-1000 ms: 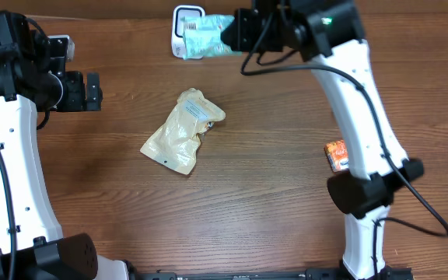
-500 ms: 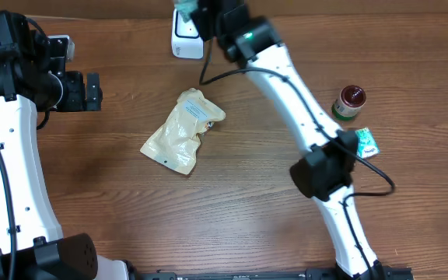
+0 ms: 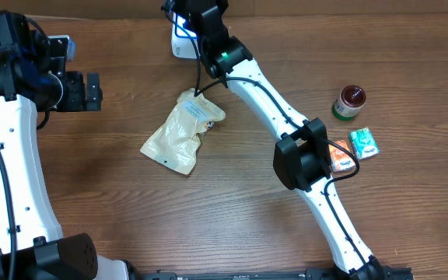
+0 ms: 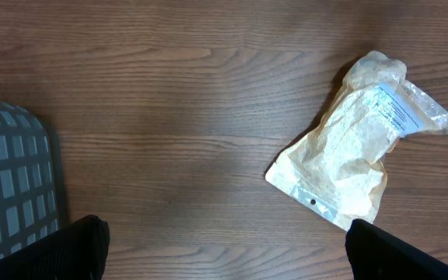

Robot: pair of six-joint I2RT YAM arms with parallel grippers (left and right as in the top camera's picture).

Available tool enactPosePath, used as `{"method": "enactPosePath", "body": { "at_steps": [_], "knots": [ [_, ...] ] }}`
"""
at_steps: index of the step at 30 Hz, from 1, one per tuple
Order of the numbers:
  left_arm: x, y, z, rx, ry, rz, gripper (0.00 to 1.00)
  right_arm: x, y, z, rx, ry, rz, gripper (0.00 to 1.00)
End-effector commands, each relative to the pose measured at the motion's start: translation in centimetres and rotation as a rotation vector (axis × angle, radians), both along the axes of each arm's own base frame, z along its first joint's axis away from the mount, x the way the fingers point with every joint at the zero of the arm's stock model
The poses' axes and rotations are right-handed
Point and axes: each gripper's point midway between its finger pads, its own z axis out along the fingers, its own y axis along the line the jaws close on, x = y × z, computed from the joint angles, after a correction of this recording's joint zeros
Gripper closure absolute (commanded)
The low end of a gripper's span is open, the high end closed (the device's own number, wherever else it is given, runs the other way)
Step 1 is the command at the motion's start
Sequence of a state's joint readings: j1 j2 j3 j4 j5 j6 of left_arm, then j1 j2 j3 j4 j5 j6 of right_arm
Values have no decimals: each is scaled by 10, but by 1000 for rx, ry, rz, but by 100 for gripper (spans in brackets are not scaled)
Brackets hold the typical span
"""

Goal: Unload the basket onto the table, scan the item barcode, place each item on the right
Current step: 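Hold the Kleenex pack's barcode against the scanner window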

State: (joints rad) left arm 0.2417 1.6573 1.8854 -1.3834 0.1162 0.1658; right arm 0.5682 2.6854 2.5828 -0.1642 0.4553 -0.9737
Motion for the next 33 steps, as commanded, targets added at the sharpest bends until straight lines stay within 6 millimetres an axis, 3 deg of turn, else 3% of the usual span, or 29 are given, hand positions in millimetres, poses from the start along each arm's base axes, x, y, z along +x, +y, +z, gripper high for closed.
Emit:
{"method": "enactPosePath", "body": {
  "at_steps": [1,8,24,28,32,33],
  "knots": [
    [1,-2,-2,9,4,-26,0,6,-4,-2,-163,-46,-1,96],
    [1,-2,-2,8,4,-26,0,8,-3,-22,-182,-22,0,96],
    [1,-2,-2,8,4,-26,0,3,2,-7,-193,-70,-38,96],
    [1,-2,-2,8,4,-26,0,-1,2,15,-170,-94,-46,96],
    [1,-2,-2,8,4,-26,0,-11,-3,56,-27,-107,-63,96],
    [1,-2,-2,8,4,-26,0,-18,-8,79,84,-100,-79,96]
  ]
}}
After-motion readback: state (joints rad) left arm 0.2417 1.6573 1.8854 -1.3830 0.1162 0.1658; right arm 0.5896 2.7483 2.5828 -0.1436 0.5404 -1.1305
